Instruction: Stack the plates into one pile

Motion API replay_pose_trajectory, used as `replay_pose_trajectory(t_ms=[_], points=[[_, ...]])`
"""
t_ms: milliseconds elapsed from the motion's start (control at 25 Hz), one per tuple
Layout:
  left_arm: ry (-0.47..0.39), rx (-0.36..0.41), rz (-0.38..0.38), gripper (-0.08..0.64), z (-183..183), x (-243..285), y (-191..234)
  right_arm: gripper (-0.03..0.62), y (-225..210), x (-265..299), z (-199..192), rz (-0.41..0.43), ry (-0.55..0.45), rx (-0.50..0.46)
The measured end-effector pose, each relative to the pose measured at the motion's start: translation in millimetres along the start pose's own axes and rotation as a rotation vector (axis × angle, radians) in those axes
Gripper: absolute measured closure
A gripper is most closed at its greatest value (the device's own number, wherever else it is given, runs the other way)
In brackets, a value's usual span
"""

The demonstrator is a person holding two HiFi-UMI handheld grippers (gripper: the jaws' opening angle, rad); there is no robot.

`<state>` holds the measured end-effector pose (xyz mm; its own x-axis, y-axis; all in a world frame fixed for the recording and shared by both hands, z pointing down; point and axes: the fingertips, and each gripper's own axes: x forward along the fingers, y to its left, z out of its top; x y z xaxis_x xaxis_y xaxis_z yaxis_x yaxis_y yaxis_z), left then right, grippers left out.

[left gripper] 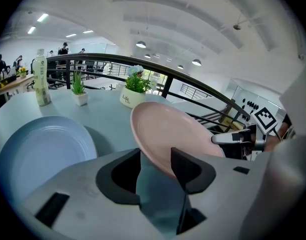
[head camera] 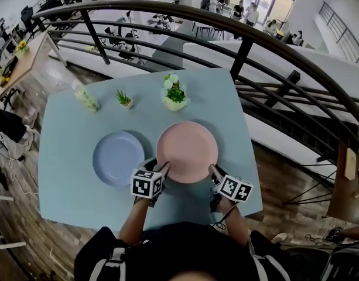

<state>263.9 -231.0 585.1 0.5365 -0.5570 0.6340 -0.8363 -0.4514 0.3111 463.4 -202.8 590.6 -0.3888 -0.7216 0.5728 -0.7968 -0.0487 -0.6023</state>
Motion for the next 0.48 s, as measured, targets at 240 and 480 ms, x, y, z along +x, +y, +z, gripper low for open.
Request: replay_pose_trajectory(t_ms=[240,480], points=[[-0.007,-0.026,-0.01,0.367,-5.1,-27.7,20.2,0.519,32.2,1.2,-11.8,0.01,-0.005,-0.004],[-0.024,-0.05,0.008,0.367,-16.6,-55.3,48.1,0.519,64.4,11.9,-30.4,0.036,0.007,-0.028]])
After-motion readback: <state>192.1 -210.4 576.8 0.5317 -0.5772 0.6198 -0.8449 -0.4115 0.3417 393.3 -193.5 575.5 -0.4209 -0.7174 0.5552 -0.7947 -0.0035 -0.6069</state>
